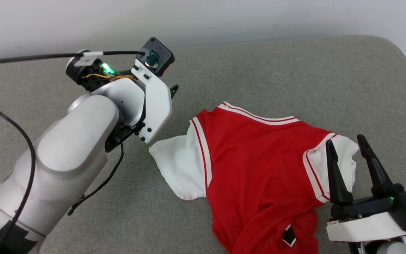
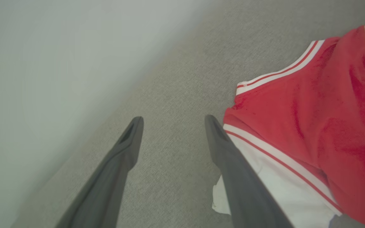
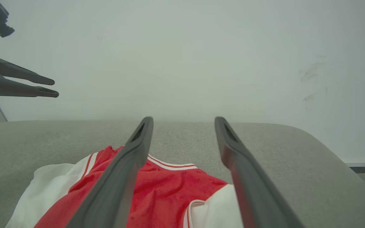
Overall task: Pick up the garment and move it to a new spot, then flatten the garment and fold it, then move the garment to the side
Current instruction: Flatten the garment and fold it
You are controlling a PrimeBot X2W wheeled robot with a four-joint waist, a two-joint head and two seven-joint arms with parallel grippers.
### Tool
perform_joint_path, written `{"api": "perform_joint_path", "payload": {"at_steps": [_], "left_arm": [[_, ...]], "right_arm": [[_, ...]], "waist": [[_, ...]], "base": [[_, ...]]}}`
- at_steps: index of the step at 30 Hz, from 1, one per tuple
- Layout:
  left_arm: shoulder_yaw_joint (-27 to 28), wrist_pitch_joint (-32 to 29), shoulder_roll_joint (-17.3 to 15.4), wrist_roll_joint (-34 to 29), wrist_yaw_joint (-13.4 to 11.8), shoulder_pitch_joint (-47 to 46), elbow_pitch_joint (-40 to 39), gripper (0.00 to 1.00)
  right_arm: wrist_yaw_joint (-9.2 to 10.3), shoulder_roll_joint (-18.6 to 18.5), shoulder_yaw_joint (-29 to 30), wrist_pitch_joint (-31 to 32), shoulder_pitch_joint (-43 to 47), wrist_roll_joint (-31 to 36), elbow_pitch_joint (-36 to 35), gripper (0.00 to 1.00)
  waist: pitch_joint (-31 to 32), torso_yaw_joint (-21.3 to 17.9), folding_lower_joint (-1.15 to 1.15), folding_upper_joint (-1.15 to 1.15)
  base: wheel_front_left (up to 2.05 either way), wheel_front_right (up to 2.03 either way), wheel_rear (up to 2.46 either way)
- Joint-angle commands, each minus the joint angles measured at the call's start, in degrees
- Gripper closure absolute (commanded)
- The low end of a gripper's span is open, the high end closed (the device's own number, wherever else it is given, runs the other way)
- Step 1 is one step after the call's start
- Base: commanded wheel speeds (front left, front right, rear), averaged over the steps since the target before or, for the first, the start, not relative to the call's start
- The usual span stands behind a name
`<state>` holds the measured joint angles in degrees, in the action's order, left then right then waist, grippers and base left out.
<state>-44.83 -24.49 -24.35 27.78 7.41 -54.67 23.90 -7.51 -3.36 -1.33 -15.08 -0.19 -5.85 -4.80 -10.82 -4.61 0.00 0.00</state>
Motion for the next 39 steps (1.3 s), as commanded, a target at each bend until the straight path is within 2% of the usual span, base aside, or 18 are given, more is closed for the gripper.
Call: {"api": "perform_joint_path", "payload": {"at_steps": [1,6,11,17,26,27,28,34,39], "left_arm": [[-3.8,-3.9,-1.7,3.5,0.0,-2.3,-0.6,0.00],[-16.5,-16.1,-6.2,14.3,0.0,-8.5,-3.7,0.00],[-25.1,-24.0,-9.3,21.4,0.0,-12.7,-5.8,0.00],[-28.3,-29.4,-11.3,24.5,0.0,-13.0,-8.1,0.00],[-29.3,-34.4,-12.5,20.6,0.0,-7.2,-10.9,0.00],[-29.4,-34.9,-12.6,20.2,0.0,-6.6,-11.4,0.62],[-29.5,-35.3,-12.8,20.4,0.0,-6.1,-11.5,1.00],[-29.1,-30.6,-13.5,21.3,0.0,-7.8,-11.3,1.00],[-28.6,-24.3,-16.0,24.8,0.0,-9.6,-10.8,1.00]], "right_arm": [[0.04,0.3,-0.4,-0.1,-1.1,0.3,-0.2,0.00],[0.05,0.5,-1.2,-0.1,-2.9,1.2,-0.8,0.00],[0.05,0.5,-2.5,-0.1,-4.9,1.8,-1.3,0.00],[0.05,0.6,-3.6,-0.1,-7.0,0.9,-1.3,0.00],[0.04,0.6,-4.2,-0.1,-8.6,0.2,-1.0,0.00],[0.05,0.6,-4.3,-0.1,-8.7,0.2,-0.9,0.00],[0.05,0.6,-4.3,-0.1,-8.9,0.3,-0.8,0.00],[0.05,0.6,-3.7,-0.1,-8.1,0.9,-0.2,0.00],[0.04,0.6,-2.7,-0.1,-6.2,1.1,0.7,0.00]], "waist": [[-1.6,-1.0,0.00,0.00],[-4.8,-2.3,0.00,0.00],[-8.0,-3.9,0.00,0.00],[-10.6,-5.4,0.00,0.00],[-12.9,-6.0,0.00,0.00],[-13.0,-5.9,0.00,0.00],[-13.0,-5.7,0.00,0.00],[-11.1,-3.6,0.00,0.00],[-7.6,-0.3,0.00,0.00]], "base": [[0.00,0.00,0.00],[0.00,0.00,0.00],[0.00,0.00,0.00],[0.00,0.00,0.00],[0.00,0.00,0.00],[0.00,0.00,0.00],[0.00,0.00,0.00],[0.00,0.00,0.00],[0.00,0.00,0.00]]}}
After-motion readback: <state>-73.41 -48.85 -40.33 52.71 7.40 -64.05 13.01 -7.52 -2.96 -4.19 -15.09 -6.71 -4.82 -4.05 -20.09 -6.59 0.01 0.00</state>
